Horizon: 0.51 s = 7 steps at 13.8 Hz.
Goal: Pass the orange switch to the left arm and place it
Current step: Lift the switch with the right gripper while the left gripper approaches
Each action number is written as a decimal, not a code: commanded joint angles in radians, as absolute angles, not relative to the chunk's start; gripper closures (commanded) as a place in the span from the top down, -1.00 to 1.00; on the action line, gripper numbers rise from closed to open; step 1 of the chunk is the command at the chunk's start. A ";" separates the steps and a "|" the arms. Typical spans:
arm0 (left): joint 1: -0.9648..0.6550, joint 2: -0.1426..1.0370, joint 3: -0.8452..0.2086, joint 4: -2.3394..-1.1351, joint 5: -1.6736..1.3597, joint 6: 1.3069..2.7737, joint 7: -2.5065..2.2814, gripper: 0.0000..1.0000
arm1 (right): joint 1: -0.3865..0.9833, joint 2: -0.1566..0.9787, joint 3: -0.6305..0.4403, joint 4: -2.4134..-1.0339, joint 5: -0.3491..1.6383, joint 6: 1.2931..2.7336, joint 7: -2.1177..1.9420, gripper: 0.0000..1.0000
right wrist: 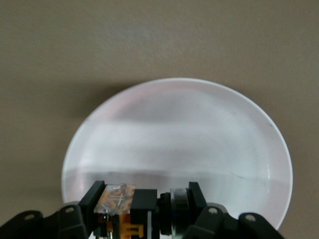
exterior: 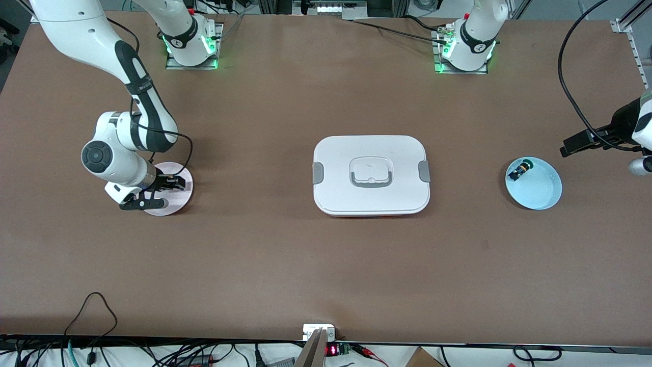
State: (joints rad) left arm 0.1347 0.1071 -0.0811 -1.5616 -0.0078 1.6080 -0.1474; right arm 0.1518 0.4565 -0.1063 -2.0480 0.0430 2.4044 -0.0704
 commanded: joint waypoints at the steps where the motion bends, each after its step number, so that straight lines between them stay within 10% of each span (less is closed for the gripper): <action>1: 0.141 0.109 -0.083 -1.540 -0.012 1.586 -0.132 1.00 | 0.152 0.388 -0.080 -2.004 0.060 2.281 -0.100 -0.47; 7: 0.143 0.110 -0.083 -1.539 -0.020 1.586 -0.124 1.00 | 0.152 0.276 0.020 -1.726 0.066 1.904 -0.107 -0.39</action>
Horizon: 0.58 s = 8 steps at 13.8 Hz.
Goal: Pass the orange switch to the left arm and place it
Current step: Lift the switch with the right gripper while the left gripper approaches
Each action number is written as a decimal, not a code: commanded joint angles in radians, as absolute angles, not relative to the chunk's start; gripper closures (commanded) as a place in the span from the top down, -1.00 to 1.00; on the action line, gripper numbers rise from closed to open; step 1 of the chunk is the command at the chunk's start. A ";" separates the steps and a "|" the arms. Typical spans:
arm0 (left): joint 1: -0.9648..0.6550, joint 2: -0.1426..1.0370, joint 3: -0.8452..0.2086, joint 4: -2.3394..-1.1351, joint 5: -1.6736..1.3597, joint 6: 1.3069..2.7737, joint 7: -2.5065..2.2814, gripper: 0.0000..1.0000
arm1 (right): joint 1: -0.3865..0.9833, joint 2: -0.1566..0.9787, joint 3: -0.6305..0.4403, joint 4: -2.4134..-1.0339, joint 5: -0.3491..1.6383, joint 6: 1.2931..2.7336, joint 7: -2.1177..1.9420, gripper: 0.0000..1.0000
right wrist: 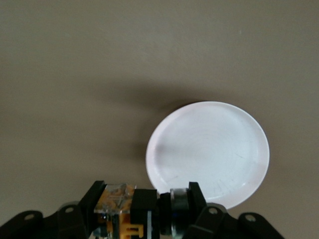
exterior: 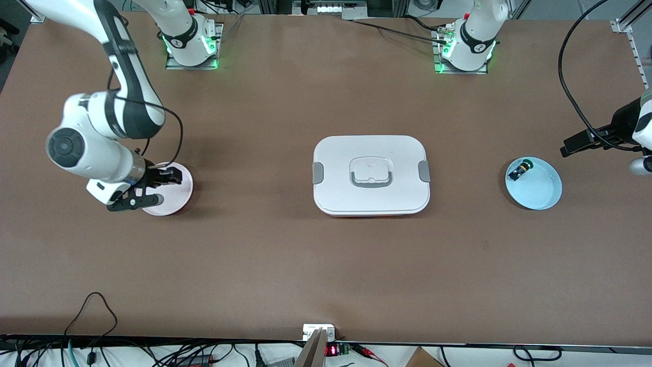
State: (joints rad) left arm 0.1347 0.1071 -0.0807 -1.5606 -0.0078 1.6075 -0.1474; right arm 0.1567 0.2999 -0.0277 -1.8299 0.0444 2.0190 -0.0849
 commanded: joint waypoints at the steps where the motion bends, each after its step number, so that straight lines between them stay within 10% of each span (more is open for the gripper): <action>1: 0.143 0.110 -0.081 -1.539 -0.020 1.586 -0.124 1.00 | 0.152 0.273 0.046 -1.674 0.096 1.863 -0.107 -0.39; 8: 0.149 0.121 -0.061 -1.525 -0.214 1.445 -0.129 1.00 | 0.164 0.196 0.133 -1.560 0.321 1.815 -0.342 -0.45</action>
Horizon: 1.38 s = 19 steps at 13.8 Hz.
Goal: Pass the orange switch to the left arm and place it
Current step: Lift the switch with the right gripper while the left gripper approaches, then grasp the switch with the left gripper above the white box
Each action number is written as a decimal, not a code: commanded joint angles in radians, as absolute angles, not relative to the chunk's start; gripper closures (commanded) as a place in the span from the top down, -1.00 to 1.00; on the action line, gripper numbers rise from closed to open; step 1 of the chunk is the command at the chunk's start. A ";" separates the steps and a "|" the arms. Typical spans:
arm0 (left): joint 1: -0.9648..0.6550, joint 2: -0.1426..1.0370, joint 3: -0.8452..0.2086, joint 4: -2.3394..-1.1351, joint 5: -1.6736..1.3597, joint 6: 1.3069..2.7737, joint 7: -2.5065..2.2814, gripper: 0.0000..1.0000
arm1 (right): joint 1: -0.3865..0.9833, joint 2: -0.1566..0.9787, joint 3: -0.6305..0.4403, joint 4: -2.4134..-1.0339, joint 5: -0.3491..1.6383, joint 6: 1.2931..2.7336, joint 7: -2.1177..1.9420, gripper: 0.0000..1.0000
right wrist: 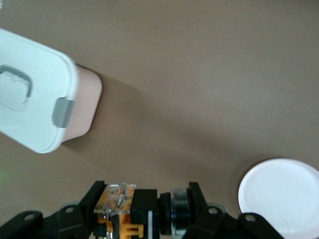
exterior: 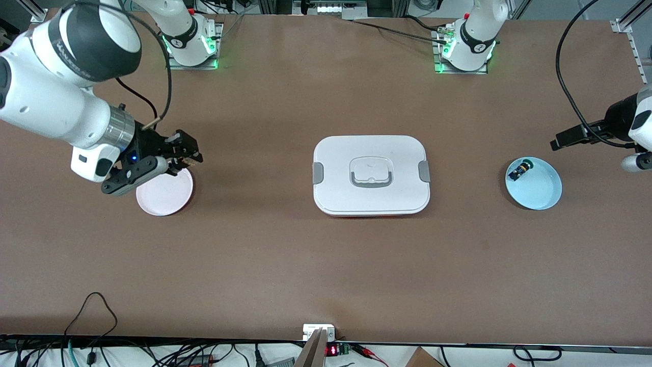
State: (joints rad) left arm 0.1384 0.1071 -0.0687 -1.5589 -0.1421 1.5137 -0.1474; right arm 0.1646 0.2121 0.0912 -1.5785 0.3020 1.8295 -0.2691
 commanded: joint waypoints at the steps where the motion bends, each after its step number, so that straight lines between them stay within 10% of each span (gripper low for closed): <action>1: 0.150 0.126 -0.060 -1.526 -0.247 1.413 -0.126 1.00 | 0.173 0.190 0.158 -1.537 0.319 1.812 -0.356 -0.45; 14: 0.155 0.193 -0.037 -1.931 -1.418 1.417 -0.015 1.00 | 0.307 0.307 0.169 -1.537 1.191 1.977 -1.309 -0.47; 19: 0.112 0.134 -0.230 -2.026 -1.639 1.690 0.191 1.00 | 0.368 0.394 0.169 -1.536 1.481 2.112 -1.681 -0.49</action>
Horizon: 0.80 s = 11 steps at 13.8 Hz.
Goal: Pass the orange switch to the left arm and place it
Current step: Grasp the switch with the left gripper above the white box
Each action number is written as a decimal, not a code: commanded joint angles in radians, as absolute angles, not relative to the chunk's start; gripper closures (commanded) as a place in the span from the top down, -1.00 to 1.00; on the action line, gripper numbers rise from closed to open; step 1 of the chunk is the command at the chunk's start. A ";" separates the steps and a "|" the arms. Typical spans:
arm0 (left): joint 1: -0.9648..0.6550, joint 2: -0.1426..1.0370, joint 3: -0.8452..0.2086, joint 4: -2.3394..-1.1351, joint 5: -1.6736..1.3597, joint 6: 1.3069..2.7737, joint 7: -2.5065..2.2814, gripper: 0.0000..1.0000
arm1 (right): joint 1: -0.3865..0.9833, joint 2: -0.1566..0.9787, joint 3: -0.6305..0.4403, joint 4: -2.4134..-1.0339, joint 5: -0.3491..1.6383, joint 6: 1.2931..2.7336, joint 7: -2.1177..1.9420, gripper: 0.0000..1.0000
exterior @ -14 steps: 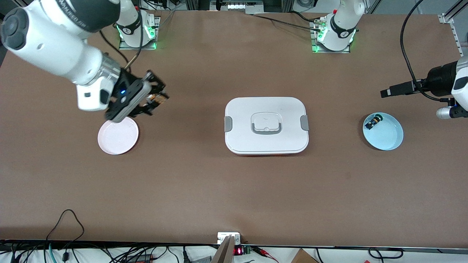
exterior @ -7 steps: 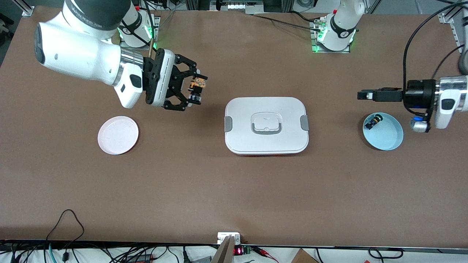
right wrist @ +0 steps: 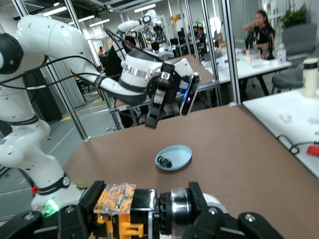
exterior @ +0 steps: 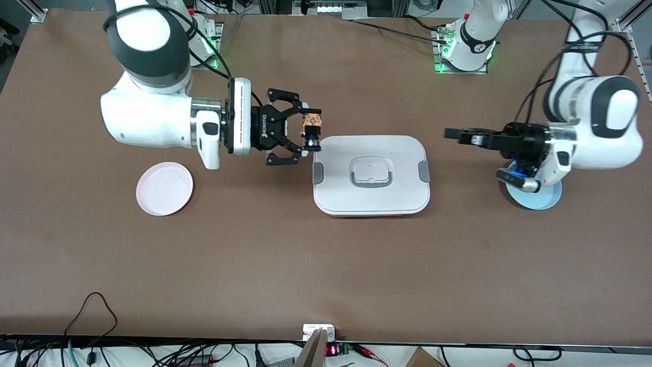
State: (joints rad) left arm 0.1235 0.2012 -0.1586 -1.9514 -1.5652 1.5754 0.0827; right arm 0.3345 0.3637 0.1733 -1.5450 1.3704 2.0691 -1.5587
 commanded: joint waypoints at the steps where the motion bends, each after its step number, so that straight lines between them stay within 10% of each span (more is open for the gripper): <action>1: 0.109 0.124 -0.279 -2.040 -1.688 1.756 0.224 1.00 | 0.389 0.409 0.169 -1.534 1.553 2.126 -1.736 -0.51; 5: 0.097 0.114 -0.480 -2.040 -1.903 2.063 0.386 1.00 | 0.455 0.465 0.166 -1.476 1.637 2.229 -1.773 -0.54; 11: 0.091 0.115 -0.512 -2.028 -1.916 2.117 0.405 1.00 | 0.465 0.477 0.161 -1.440 1.684 2.229 -1.769 -0.55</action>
